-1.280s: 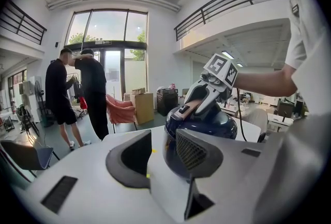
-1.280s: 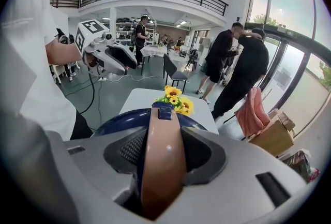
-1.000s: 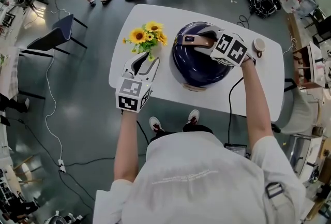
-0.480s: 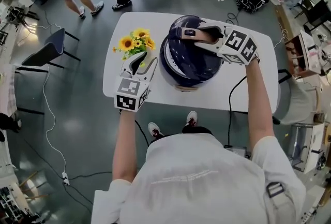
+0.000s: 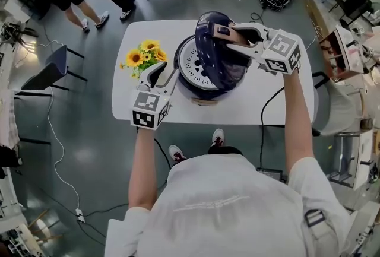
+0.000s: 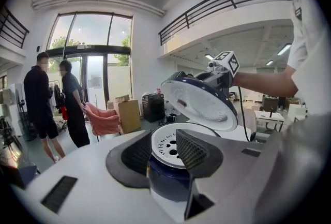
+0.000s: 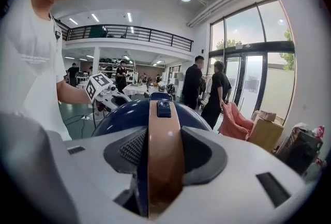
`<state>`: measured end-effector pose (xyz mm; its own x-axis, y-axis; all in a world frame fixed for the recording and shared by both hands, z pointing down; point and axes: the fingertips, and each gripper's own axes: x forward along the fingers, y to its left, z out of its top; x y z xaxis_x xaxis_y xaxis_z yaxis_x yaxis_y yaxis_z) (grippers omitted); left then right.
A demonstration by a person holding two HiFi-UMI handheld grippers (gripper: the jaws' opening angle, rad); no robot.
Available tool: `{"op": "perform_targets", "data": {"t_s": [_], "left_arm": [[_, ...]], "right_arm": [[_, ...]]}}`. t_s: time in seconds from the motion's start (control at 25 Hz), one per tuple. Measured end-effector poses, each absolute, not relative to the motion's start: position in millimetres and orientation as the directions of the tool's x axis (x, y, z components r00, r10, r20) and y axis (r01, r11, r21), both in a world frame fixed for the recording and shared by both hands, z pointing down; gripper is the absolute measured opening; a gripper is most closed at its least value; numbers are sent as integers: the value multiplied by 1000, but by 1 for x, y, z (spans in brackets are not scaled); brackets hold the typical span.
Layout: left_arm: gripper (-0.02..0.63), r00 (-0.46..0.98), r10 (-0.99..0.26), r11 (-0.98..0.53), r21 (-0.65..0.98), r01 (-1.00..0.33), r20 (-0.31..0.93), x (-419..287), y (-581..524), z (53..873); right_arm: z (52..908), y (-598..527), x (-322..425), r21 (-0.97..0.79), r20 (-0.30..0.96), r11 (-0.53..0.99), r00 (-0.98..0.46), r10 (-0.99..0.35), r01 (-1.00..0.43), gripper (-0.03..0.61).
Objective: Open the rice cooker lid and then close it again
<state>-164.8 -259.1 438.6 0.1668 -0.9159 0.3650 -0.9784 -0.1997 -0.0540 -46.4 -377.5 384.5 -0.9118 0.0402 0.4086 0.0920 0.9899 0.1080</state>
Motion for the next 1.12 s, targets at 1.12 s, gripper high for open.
{"op": "perform_targets", "data": {"t_s": [1.12], "left_arm": [[161,236,-897,-276,-57,-959,373,-135,-271,443]], "right_arm": [[376,-407,45,108,306,984,-937,-167,-140,206]]}}
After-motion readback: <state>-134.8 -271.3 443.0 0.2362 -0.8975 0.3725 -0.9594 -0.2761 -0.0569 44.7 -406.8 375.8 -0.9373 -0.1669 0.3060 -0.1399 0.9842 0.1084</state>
